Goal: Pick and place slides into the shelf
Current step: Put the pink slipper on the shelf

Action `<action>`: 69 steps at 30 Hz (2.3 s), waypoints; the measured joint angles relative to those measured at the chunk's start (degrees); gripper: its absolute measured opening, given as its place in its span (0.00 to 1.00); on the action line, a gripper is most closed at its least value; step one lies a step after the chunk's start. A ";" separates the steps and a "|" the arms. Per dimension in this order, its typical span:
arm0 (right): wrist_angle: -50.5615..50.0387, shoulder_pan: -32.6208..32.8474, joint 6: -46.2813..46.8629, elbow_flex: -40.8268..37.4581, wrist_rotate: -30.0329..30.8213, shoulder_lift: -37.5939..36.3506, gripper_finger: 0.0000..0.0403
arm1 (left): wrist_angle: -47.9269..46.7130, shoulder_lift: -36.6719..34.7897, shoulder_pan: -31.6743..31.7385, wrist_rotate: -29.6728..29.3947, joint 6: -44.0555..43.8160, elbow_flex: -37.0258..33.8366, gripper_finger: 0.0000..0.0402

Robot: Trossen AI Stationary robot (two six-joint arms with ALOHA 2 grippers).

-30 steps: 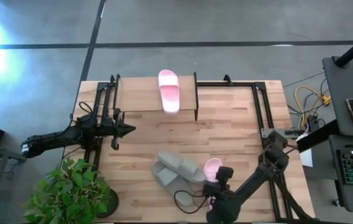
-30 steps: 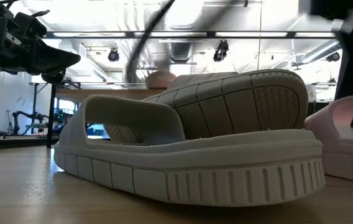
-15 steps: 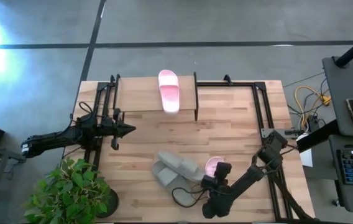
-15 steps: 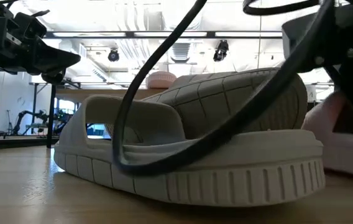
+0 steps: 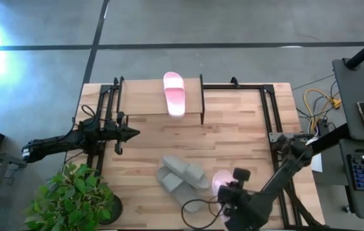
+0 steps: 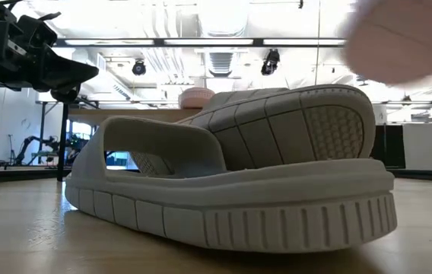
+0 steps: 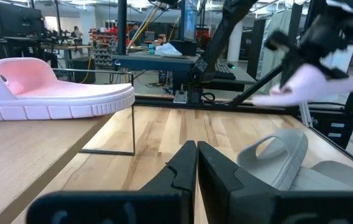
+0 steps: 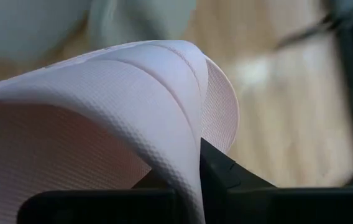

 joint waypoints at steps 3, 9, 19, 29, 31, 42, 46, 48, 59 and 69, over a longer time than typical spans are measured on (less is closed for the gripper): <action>-0.02 -4.51 -8.73 -0.20 8.56 -2.72 0.03 | 0.00 0.00 0.02 0.00 0.00 0.00 0.00; 6.33 -20.53 -23.56 -0.24 13.14 -7.50 0.03 | 0.00 0.00 0.02 0.00 0.00 0.00 0.00; 45.17 -39.35 -66.85 8.18 8.06 -6.17 0.03 | 0.00 0.00 0.00 0.00 0.00 0.00 0.00; 32.03 -44.02 -66.81 21.08 4.85 0.64 0.03 | -0.02 0.00 0.02 0.00 0.00 0.00 0.00; 28.52 -44.15 -63.14 20.75 3.74 0.65 0.03 | -0.02 0.00 0.02 0.00 0.00 0.00 0.00; 15.05 -43.15 -45.62 20.12 -10.19 -1.39 0.03 | 6.65 -0.13 0.02 0.05 -7.86 -0.01 0.00; 13.80 -43.20 -42.58 17.83 -23.17 -1.54 0.03 | 15.03 -0.13 0.00 0.07 -18.76 0.00 0.00; 14.46 -43.04 -41.90 16.07 -28.84 -1.33 0.03 | 18.92 -0.19 0.02 0.07 -23.29 0.00 0.00; 39.09 -43.41 -48.25 9.83 -33.68 4.01 0.03 | 29.87 0.54 0.00 -1.40 -41.46 -0.02 0.00; 40.20 -41.79 -65.66 12.99 -22.99 11.60 0.03 | 16.69 8.59 -0.09 12.74 -46.57 3.05 0.00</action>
